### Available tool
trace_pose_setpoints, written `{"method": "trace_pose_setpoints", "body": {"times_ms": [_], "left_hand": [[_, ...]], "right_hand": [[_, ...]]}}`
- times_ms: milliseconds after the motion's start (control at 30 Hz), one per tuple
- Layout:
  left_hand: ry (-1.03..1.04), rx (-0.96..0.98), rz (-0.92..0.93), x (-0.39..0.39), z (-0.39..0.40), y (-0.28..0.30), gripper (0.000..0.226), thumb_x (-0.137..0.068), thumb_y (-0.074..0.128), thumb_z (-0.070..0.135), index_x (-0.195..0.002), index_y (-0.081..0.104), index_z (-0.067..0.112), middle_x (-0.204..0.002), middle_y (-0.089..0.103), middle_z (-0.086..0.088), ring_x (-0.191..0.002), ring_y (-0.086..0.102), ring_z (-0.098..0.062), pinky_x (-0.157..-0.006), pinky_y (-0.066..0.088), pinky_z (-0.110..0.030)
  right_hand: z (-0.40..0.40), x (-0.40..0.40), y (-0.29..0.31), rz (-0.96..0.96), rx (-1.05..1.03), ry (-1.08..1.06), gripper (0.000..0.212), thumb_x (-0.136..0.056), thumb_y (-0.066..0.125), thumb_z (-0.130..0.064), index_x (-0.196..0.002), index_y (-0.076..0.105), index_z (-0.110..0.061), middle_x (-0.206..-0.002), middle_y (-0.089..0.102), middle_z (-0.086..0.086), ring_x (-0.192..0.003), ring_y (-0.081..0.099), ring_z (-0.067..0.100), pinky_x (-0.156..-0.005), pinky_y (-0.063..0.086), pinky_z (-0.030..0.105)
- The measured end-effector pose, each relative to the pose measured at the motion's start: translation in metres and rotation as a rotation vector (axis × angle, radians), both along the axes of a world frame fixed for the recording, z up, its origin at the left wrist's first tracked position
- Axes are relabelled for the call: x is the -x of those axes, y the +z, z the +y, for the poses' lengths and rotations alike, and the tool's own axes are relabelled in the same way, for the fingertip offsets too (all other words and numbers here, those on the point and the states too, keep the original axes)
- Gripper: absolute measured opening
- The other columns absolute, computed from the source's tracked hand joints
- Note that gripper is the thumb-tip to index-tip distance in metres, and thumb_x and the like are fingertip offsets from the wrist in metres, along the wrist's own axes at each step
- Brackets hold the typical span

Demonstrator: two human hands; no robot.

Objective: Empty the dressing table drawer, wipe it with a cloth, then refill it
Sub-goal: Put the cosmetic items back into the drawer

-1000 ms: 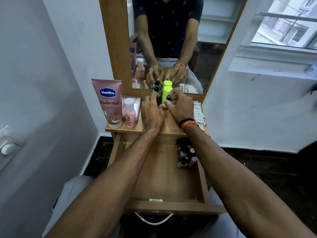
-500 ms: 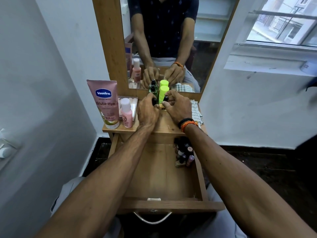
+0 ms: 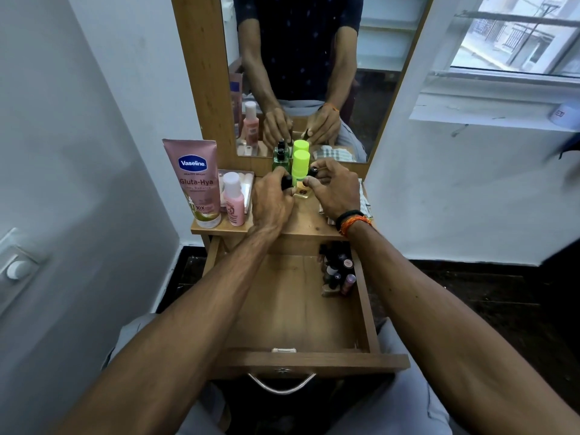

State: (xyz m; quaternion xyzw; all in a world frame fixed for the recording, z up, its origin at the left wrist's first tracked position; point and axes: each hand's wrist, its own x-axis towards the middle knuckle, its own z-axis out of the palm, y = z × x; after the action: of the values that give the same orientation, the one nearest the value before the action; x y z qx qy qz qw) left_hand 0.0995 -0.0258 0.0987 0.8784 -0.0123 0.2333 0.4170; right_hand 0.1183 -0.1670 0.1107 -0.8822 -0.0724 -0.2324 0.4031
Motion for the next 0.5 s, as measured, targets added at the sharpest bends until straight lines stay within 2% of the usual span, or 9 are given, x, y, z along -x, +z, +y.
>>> {"method": "trace_pose_setpoints", "body": {"times_ms": [100,167,267,333,400,500], "left_hand": [[-0.07,-0.001,0.004,0.012,0.006,0.005,0.019,-0.083,0.074,0.005,-0.099,0.065,0.009,-0.099,0.071,-0.006,-0.09,0.061,-0.016,-0.075,0.049,-0.029],[-0.113,-0.017,0.017,0.025,0.009,0.007,0.019,-0.085,0.074,0.008,-0.101,0.064,0.011,-0.098,0.069,-0.002,-0.089,0.057,-0.011,-0.071,0.041,-0.017],[-0.173,-0.04,0.018,0.047,0.013,0.005,0.02,-0.086,0.075,0.013,-0.1,0.061,0.015,-0.094,0.063,0.006,-0.088,0.057,-0.009,-0.065,0.035,-0.007],[-0.198,-0.05,0.02,0.06,0.017,0.0,0.02,-0.085,0.076,0.015,-0.099,0.061,0.015,-0.093,0.064,0.006,-0.088,0.06,-0.012,-0.068,0.041,-0.012],[-0.225,-0.039,0.056,0.07,0.022,-0.006,0.021,-0.084,0.078,0.017,-0.095,0.06,0.018,-0.091,0.067,0.004,-0.085,0.064,-0.015,-0.071,0.05,-0.023],[-0.256,-0.02,0.15,0.087,0.028,-0.018,0.023,-0.082,0.08,0.019,-0.093,0.06,0.02,-0.087,0.066,0.004,-0.082,0.063,-0.014,-0.069,0.052,-0.026]], "right_hand": [[-0.01,0.007,0.005,-0.003,-0.056,-0.019,0.024,-0.081,0.081,-0.024,-0.101,0.07,-0.017,-0.091,0.074,-0.002,-0.075,0.067,0.002,-0.069,0.053,0.009],[-0.017,0.016,0.007,-0.003,-0.09,-0.02,0.022,-0.081,0.081,-0.023,-0.098,0.07,-0.016,-0.089,0.073,-0.004,-0.075,0.067,0.0,-0.071,0.055,0.01],[-0.028,0.033,0.005,0.019,-0.143,0.01,0.021,-0.081,0.081,-0.022,-0.097,0.07,-0.013,-0.088,0.075,-0.002,-0.078,0.071,0.003,-0.074,0.06,0.02],[-0.035,0.05,0.003,0.047,-0.173,0.029,0.022,-0.082,0.08,-0.023,-0.098,0.07,-0.012,-0.088,0.076,0.0,-0.079,0.073,0.005,-0.075,0.061,0.025],[-0.039,0.067,0.002,0.078,-0.219,0.064,0.021,-0.084,0.079,-0.022,-0.099,0.068,-0.012,-0.088,0.076,0.001,-0.08,0.074,0.009,-0.076,0.062,0.03],[-0.042,0.097,-0.002,0.12,-0.233,0.126,0.017,-0.085,0.079,-0.019,-0.097,0.069,-0.012,-0.086,0.076,-0.001,-0.078,0.074,0.007,-0.074,0.061,0.026]]}}
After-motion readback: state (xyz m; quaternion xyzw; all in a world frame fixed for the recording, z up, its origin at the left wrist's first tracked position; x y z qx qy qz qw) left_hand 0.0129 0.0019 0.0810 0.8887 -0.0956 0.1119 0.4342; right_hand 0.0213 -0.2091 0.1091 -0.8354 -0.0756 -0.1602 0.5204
